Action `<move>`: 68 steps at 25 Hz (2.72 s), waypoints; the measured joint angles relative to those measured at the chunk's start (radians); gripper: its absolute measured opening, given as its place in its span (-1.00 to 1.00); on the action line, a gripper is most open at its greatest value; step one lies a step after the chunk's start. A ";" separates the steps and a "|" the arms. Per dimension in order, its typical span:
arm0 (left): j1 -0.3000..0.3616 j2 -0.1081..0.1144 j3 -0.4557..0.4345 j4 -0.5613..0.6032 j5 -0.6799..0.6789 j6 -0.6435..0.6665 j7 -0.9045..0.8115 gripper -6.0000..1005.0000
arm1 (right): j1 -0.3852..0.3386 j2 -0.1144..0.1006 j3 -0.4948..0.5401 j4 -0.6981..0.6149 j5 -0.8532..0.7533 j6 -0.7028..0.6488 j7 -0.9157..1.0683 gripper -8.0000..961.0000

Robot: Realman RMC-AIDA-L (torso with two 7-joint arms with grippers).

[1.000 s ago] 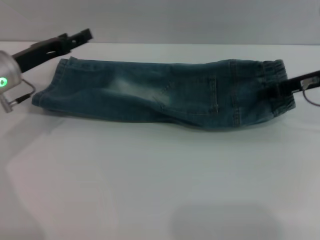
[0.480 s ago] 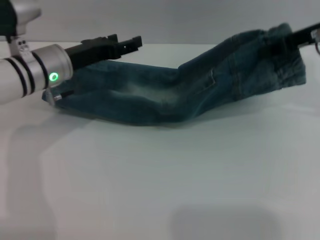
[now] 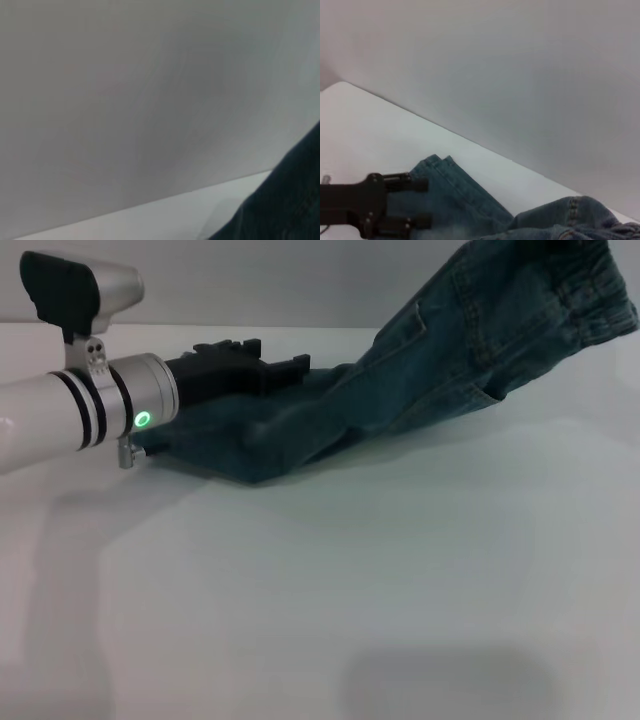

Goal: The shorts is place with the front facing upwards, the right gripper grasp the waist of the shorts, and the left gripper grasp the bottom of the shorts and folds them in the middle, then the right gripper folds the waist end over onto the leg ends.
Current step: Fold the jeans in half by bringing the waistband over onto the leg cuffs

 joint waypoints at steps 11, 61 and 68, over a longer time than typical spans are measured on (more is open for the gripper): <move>0.000 -0.003 0.150 0.004 -0.080 -0.039 0.014 0.64 | 0.042 0.002 -0.008 0.007 0.055 -0.010 0.001 -0.84; 0.119 0.017 0.176 0.078 -0.249 -0.214 0.173 0.63 | 0.060 0.054 -0.173 0.281 0.180 0.089 -0.081 -0.85; 0.142 0.018 -0.007 0.087 -0.251 -0.250 0.217 0.63 | 0.076 0.063 -0.253 0.399 0.233 0.198 -0.123 -0.85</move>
